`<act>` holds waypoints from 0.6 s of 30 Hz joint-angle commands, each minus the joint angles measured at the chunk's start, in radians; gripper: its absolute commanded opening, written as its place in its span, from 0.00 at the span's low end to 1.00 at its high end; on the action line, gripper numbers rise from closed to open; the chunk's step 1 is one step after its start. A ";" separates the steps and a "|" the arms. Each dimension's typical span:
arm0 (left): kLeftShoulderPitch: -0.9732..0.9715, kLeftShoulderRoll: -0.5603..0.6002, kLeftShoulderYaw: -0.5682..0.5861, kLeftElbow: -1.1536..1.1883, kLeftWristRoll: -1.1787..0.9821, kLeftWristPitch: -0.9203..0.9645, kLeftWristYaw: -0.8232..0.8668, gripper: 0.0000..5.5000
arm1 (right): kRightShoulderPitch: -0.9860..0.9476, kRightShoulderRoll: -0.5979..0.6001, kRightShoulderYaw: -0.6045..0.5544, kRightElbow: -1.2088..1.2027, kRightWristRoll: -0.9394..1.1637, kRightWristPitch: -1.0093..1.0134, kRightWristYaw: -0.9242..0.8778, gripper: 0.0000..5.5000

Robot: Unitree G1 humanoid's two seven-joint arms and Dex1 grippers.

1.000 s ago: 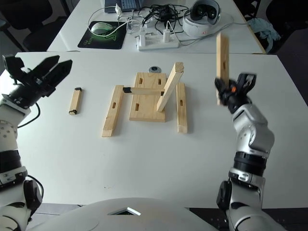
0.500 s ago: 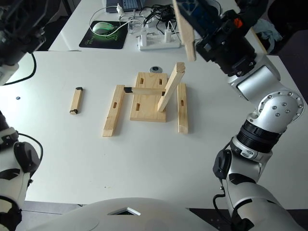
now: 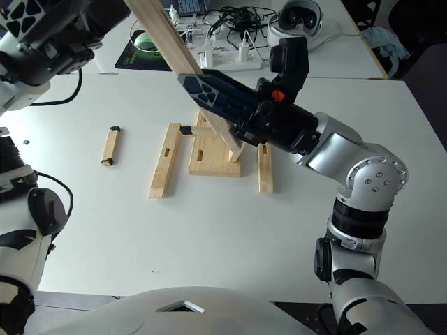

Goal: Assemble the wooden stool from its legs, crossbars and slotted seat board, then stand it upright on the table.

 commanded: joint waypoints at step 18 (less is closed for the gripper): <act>-0.001 -0.002 0.003 0.007 -0.063 0.105 0.011 0.56 | 0.014 -0.064 0.061 -0.027 0.000 -0.048 0.073 0.38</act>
